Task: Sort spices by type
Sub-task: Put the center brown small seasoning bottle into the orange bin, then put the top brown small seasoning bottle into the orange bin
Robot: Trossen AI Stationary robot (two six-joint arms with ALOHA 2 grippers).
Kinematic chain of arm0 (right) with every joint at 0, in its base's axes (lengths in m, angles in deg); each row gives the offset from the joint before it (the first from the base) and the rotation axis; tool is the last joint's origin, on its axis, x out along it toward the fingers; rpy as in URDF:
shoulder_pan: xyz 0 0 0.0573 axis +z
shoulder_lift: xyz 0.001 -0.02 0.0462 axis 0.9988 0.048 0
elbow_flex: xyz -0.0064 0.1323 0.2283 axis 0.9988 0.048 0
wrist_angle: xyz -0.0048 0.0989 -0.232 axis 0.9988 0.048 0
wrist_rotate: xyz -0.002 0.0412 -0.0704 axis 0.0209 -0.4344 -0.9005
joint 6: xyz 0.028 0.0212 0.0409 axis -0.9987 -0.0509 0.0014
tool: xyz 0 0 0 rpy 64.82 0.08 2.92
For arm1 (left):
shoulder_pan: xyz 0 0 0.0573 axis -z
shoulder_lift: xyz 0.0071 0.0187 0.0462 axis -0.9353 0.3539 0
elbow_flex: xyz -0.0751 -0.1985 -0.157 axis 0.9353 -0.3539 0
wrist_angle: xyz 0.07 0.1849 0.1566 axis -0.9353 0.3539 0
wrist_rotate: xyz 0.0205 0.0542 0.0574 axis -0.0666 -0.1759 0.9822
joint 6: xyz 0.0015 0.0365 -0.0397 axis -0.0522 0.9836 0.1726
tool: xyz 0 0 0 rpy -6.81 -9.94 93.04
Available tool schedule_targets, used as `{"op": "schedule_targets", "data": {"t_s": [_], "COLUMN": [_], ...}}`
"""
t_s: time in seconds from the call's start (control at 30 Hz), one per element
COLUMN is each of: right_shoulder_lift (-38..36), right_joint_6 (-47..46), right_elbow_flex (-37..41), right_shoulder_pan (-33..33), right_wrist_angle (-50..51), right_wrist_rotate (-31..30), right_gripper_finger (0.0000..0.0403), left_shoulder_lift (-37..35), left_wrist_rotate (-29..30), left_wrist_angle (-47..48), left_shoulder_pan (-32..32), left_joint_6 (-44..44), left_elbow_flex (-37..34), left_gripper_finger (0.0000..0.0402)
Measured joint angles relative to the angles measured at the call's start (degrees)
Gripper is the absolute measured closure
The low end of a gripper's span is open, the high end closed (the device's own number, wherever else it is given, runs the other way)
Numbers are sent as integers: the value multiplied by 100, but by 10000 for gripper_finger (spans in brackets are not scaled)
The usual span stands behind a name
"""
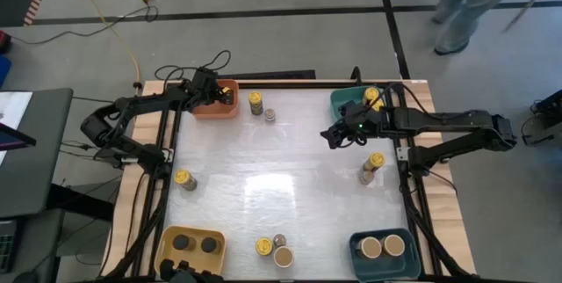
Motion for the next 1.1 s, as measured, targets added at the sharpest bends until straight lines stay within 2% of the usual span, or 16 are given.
{"op": "schedule_targets", "data": {"t_s": [0.3,0.67,0.9,1.1], "right_shoulder_lift": [0,0,0,0], "right_joint_6": [4,7,9,22], "right_elbow_flex": [0,0,0,0], "right_shoulder_pan": [0,0,0,0], "right_wrist_angle": [0,-2,-3,-2], "right_wrist_rotate": [0,2,2,3], "right_gripper_finger": [72,72,72,72], "left_shoulder_lift": [0,-2,-59,-380], "left_wrist_rotate": [3,118,25,-26], "left_wrist_angle": [-4,-12,-86,-108], "left_shoulder_pan": [0,1,1,1], "left_joint_6": [-76,-88,-101,-89], "left_elbow_flex": [0,4,4,190], "left_gripper_finger": [203,156,154,154]}}
